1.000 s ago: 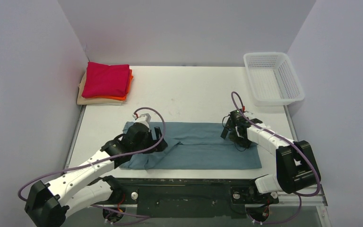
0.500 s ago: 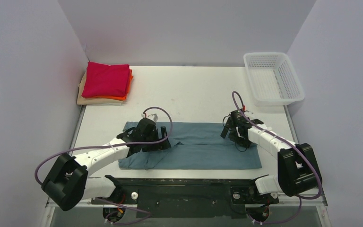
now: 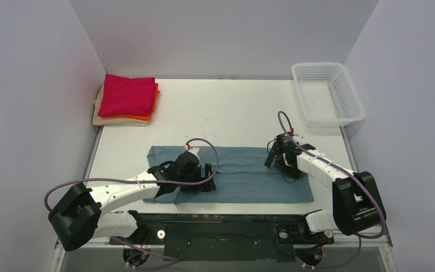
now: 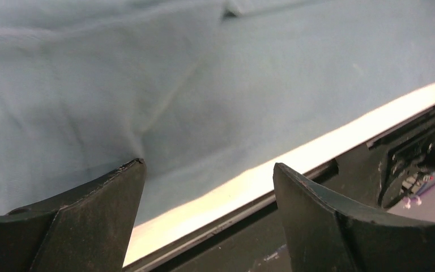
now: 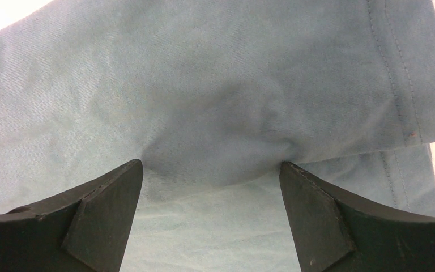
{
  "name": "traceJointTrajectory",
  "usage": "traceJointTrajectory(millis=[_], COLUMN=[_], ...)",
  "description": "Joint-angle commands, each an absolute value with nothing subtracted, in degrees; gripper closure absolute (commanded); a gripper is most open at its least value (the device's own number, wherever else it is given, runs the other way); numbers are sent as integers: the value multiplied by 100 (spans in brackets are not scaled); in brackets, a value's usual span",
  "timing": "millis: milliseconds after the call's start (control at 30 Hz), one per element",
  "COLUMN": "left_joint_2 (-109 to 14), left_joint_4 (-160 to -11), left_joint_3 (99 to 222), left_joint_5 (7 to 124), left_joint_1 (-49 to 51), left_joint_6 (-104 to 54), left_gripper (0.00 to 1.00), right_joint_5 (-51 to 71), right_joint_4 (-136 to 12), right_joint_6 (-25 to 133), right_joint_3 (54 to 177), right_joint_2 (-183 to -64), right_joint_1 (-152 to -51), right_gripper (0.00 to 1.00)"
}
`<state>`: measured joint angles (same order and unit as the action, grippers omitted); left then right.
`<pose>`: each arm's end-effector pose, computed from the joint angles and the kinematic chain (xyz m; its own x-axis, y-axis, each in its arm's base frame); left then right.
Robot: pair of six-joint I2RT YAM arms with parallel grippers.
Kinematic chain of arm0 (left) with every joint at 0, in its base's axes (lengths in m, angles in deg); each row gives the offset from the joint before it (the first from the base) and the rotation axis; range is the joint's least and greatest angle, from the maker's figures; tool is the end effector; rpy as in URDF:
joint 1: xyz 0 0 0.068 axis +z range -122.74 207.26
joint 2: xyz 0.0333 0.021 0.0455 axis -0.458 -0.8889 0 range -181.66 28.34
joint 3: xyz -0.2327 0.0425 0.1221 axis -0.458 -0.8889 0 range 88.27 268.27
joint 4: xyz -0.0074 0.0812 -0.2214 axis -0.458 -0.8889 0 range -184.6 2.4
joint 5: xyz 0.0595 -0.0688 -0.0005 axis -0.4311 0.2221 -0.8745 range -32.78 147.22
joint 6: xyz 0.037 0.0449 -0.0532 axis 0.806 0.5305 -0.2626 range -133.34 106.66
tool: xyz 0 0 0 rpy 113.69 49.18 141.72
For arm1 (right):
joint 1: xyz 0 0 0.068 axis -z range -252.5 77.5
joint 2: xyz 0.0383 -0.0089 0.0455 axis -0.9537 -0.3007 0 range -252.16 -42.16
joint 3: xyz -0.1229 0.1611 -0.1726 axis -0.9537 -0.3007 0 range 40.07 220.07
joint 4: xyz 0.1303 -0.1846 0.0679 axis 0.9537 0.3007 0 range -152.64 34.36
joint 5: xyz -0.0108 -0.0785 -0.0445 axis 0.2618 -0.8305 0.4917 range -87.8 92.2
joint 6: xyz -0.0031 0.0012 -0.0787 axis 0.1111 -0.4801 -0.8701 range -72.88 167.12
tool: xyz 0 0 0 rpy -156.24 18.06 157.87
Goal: Fold and stack the t-shirts
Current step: Fold the other side of the tshirt into a rectangle
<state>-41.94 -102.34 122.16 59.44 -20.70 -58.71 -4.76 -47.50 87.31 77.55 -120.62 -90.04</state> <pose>0.1540 -0.1746 0.1646 -0.9060 -0.0570 -0.4194 0.1619 0.8689 -0.4678 0.2416 0.0677 0.1510 -0.7562 0.4328 -0.4907 0.3315 0.9000 0.2829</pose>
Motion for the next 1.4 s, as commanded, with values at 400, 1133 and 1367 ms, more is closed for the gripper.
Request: traceJointTrajectory(millis=[400, 1133, 1367], left_joint_2=[-4003, -3193, -3391], left_joint_4=[-11328, -10585, -10391], left_joint_3=[13143, 11718, 11880], left_joint_5=[4633, 6371, 6541], left_joint_1=[-3545, -1437, -2153], left_joint_6=[-6281, -6046, -6146], left_gripper=[7, 7, 7], right_joint_5=[-491, -445, -397], right_joint_4=[-4700, -4690, -4701], right_joint_6=[8657, 8626, 8648], right_joint_3=[7577, 7556, 7540], right_joint_2=[-11683, -11721, -11661], right_joint_1=[-8956, -8946, -8946], right_gripper=[15, 15, 15])
